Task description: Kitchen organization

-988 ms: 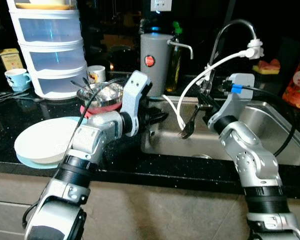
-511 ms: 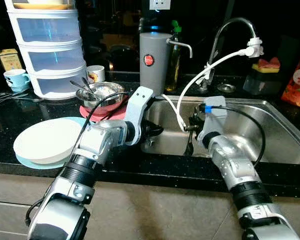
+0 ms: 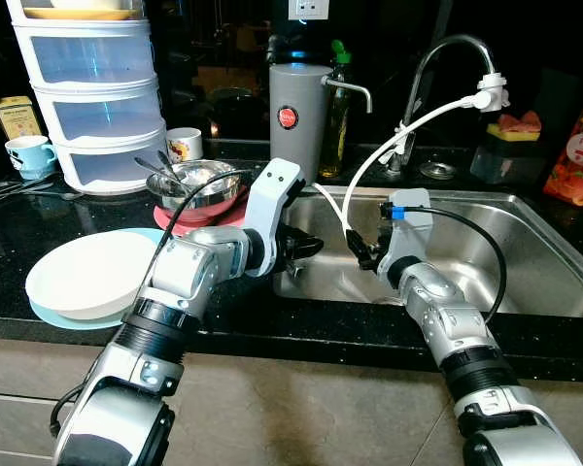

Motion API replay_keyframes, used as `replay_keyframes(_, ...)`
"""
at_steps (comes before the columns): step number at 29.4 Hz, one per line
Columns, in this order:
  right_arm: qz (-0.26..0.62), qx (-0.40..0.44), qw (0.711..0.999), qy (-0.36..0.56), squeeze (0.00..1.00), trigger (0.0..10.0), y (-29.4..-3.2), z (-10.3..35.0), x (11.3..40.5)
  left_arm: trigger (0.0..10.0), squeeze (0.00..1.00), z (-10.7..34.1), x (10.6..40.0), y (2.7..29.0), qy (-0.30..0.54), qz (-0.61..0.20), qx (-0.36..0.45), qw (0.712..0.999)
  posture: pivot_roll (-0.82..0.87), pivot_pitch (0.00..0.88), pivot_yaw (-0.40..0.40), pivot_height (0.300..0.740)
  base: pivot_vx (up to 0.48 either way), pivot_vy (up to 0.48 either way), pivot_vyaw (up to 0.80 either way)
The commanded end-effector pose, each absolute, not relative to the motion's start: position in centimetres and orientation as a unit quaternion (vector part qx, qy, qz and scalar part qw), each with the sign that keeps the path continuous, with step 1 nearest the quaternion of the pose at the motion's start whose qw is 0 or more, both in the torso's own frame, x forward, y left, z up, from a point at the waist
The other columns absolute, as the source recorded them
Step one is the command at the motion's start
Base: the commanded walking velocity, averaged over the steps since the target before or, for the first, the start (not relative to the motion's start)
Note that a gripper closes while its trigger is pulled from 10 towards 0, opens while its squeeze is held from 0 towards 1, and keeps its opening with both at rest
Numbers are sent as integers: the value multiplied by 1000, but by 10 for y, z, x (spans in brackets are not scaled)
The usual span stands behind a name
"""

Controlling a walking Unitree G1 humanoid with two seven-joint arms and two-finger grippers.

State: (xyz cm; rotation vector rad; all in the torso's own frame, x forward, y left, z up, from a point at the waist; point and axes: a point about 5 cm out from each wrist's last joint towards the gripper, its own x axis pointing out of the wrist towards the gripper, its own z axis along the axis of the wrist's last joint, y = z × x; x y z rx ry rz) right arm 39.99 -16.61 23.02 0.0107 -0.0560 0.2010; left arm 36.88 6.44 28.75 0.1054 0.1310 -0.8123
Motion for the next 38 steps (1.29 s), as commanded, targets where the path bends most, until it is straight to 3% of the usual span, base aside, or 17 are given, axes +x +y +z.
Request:
replay_keyframes(1,100,8,994,-51,1000,10000,-167,241,399,10000,0,288,368,69,64,-388,50,918,55,95,-3,740,0,0,0)
replay_keyframes(4,103,12,992,-70,1000,10000,-167,250,397,10000,0,289,367,72,62,-385,47,920,56,95,-4,740,0,0,0)
replay_keyframes(5,109,16,990,-88,0,10000,-167,258,394,10000,0,290,367,75,61,-380,47,922,56,97,-5,740,0,0,0)
replay_keyframes(17,118,36,981,-150,0,10000,-167,286,373,10000,0,295,359,92,49,-358,68,930,54,102,-9,740,0,0,0)
replay_keyframes(21,132,39,974,-181,0,10000,-164,297,353,10000,0,301,346,117,60,-322,94,940,60,112,-5,740,0,0,0)
replay_keyframes(28,133,35,973,-188,0,10000,-165,302,348,10000,0,305,332,142,92,-301,103,944,75,113,-4,740,0,0,0)
replay_keyframes(35,135,39,973,-183,0,10000,-163,303,342,10000,0,291,325,173,137,-191,179,955,86,110,-4,740,0,0,0)
replay_keyframes(38,135,40,974,-178,0,10000,-163,301,342,10000,0,280,329,187,168,-141,171,961,88,108,-9,740,0,0,0)
